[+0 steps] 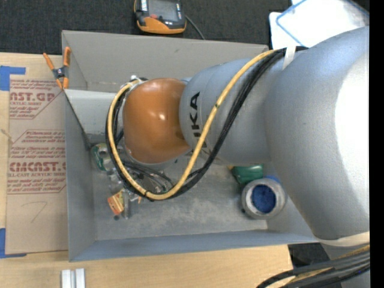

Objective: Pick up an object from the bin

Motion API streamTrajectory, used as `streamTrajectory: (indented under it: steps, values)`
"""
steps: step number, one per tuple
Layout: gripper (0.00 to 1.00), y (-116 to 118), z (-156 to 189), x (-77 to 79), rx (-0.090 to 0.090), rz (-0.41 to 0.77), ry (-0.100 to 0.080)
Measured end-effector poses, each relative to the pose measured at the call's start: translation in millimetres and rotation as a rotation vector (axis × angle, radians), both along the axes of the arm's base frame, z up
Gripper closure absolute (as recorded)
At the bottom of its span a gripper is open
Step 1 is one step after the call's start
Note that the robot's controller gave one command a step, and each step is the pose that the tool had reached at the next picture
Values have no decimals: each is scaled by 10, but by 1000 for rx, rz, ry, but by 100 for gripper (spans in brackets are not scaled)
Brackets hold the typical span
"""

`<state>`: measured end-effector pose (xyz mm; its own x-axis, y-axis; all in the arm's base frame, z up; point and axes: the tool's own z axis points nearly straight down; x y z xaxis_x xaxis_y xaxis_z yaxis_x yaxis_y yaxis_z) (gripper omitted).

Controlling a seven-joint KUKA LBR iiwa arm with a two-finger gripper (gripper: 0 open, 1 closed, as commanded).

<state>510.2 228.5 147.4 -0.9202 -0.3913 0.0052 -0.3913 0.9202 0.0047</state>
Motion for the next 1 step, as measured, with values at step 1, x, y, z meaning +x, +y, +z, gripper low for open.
streamTrajectory:
  steps: [1]
  values:
    - [100, 1, 157, -2, 0, 0, 1]
